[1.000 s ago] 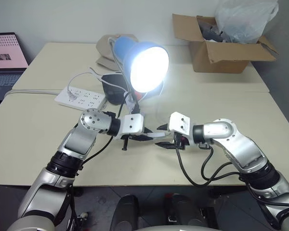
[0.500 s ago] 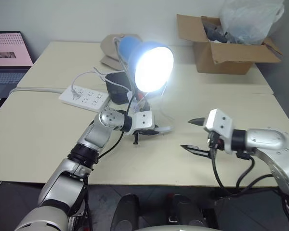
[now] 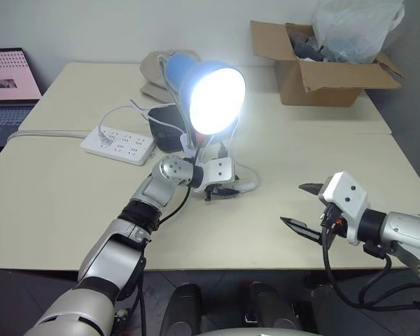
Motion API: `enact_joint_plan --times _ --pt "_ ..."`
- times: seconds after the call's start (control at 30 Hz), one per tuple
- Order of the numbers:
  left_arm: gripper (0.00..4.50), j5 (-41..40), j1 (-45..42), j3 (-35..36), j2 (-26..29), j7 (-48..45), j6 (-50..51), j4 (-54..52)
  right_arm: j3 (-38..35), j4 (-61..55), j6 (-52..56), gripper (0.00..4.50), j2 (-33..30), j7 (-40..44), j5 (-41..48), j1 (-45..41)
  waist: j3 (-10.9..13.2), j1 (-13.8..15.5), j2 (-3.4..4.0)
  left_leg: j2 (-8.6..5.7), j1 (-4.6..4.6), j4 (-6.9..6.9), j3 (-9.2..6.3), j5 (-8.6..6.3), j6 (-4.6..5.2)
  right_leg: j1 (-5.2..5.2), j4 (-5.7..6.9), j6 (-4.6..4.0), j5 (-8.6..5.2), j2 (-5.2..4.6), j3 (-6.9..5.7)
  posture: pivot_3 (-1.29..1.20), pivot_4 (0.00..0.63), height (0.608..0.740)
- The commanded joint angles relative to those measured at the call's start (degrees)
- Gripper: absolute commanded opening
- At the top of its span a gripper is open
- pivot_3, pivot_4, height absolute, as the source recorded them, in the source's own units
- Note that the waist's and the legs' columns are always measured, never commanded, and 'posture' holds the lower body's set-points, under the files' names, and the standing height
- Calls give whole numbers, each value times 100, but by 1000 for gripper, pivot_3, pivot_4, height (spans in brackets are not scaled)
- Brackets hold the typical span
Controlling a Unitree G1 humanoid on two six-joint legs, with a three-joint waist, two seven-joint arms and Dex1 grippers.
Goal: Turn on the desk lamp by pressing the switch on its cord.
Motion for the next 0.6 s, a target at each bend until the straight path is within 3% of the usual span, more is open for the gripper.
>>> enact_joint_plan --times 0.03,0.13,0.33,0.6 --pt "2956 -394 147 383 339 -239 330 -807 -115 18 -322 4500 -141 -38 -37 -42 0 -14 -1 1 0 0 0 0 0 0 0 0 0 1 0 0 150 740" --pt "3568 -637 429 624 680 -353 536 -1452 -87 235 -549 4500 -232 39 -72 -71 0 -36 0 4 0 -2 2 0 0 -1 -1 0 0 3 3 0 150 740" --pt "3568 -1356 1349 1306 1495 -517 1444 -2980 -124 680 -1102 4500 -340 256 -50 -50 0 -34 0 4 4 -2 2 0 0 2 0 -1 0 1 3 0 150 740" --pt "3568 -2613 3655 3115 2364 53 3130 -5283 -584 1539 -2611 4500 -343 949 -87 477 1 -15 0 9 15 -8 4 0 -1 7 -2 -2 -3 -1 4 0 150 740"
